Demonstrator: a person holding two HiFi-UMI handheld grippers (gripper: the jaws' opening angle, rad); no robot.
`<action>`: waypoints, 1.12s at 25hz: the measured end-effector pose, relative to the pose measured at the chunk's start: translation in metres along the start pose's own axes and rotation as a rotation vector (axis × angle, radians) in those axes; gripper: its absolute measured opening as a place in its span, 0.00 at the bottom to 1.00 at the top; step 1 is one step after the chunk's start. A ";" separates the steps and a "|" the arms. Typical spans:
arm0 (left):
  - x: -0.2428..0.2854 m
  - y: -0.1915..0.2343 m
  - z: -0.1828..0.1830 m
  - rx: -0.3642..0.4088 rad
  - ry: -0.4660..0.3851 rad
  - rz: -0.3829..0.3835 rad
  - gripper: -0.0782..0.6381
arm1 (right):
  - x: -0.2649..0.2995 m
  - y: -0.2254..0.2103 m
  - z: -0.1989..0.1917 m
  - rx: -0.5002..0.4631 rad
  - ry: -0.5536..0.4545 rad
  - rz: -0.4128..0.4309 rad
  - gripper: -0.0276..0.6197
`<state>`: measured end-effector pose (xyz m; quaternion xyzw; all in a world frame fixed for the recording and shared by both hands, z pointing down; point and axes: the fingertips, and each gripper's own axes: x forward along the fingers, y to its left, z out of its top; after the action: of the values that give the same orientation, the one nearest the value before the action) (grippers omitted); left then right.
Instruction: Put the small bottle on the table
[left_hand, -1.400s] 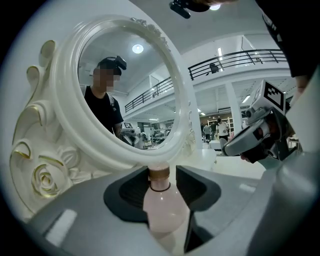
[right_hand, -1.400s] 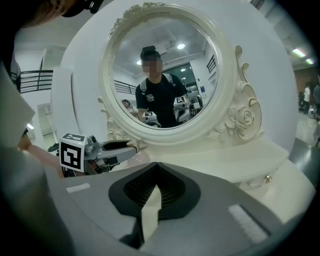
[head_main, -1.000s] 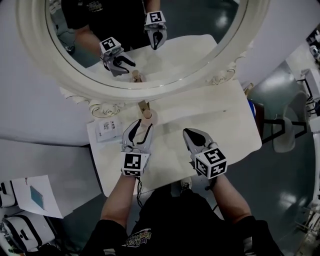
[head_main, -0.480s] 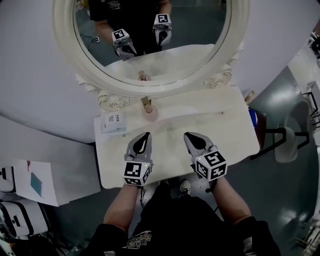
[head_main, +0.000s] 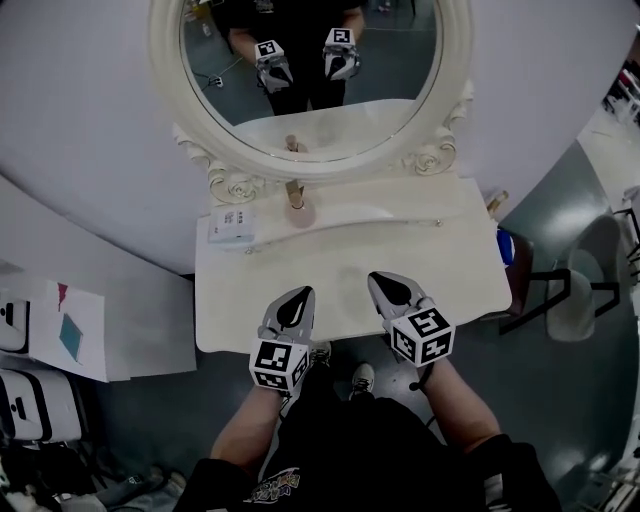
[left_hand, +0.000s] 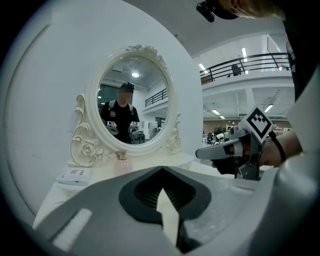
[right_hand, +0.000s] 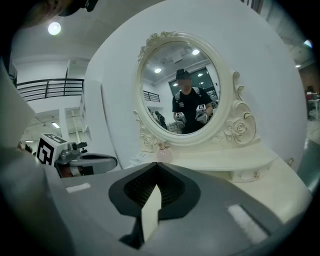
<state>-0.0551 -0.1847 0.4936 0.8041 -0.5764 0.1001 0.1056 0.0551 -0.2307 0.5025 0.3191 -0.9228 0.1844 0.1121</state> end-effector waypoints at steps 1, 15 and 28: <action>-0.004 -0.006 -0.003 -0.004 0.007 -0.001 0.11 | -0.003 0.002 -0.003 0.001 0.001 0.008 0.09; -0.072 -0.011 -0.025 -0.092 0.033 0.032 0.11 | -0.004 0.057 -0.020 0.010 0.026 0.078 0.09; -0.125 0.042 -0.033 -0.119 0.029 -0.040 0.11 | 0.008 0.128 -0.047 0.035 0.049 -0.007 0.09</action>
<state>-0.1361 -0.0750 0.4920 0.8063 -0.5634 0.0751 0.1637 -0.0277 -0.1221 0.5137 0.3198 -0.9153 0.2077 0.1296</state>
